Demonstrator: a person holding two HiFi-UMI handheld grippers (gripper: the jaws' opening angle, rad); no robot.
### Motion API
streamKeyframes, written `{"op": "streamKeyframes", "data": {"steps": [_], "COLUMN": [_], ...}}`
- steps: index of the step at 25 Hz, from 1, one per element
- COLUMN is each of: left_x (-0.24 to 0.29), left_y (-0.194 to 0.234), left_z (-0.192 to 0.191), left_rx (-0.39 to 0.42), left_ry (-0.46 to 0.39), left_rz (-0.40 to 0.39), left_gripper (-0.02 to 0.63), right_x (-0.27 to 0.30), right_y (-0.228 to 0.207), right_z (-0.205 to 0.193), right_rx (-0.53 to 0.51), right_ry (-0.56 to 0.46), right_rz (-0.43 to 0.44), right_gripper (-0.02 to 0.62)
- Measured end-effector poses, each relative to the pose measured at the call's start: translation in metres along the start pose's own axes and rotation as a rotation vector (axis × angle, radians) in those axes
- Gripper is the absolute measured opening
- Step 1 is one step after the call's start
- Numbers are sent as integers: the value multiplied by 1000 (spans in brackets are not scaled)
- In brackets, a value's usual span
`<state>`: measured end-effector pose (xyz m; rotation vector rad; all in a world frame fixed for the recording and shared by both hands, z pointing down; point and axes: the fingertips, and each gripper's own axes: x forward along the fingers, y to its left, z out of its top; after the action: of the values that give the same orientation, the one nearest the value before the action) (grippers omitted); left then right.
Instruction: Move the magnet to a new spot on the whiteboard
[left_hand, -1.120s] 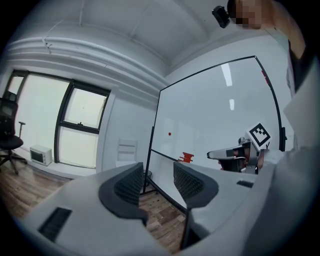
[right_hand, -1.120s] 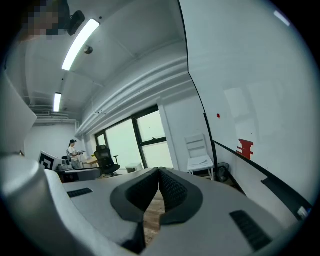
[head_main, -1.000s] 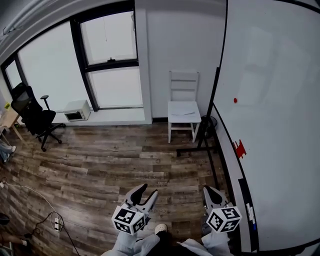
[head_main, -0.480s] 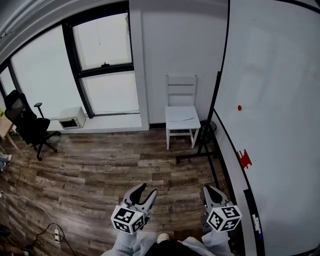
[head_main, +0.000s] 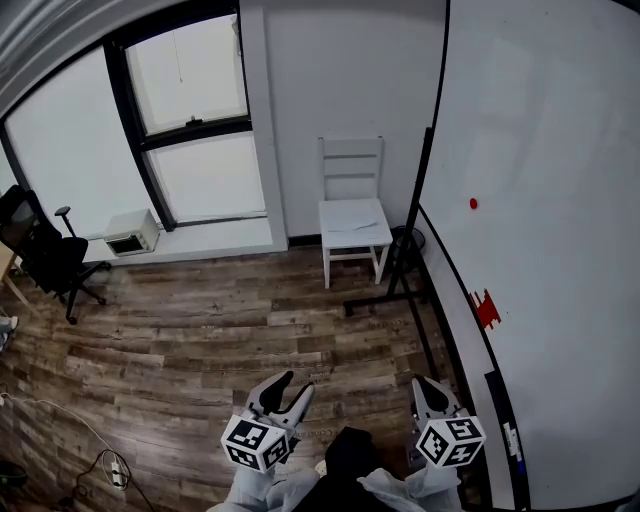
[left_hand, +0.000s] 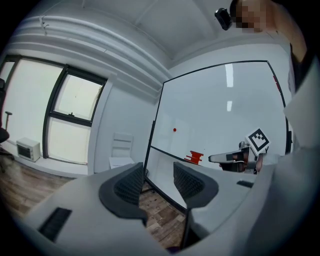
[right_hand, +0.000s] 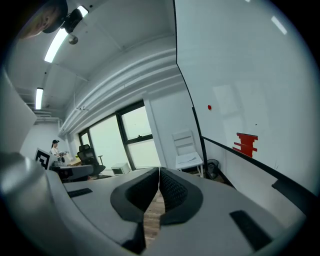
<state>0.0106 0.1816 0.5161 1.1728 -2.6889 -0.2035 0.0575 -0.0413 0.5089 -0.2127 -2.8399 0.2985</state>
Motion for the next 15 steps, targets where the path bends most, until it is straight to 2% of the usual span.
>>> {"op": "streamKeyframes", "data": {"steps": [7, 15], "left_x": [35, 132], "left_y": [16, 36], "left_z": [2, 41], "left_rx": [13, 39], "left_ry": [9, -21], "left_rz": [-7, -52], "left_gripper": [184, 184], "right_x": [30, 103], "right_y": [-21, -66], "right_z": [9, 58], "right_rx": [50, 14], "right_ry": [-32, -49], "right_rz": [4, -3], "right_gripper": [26, 26]}}
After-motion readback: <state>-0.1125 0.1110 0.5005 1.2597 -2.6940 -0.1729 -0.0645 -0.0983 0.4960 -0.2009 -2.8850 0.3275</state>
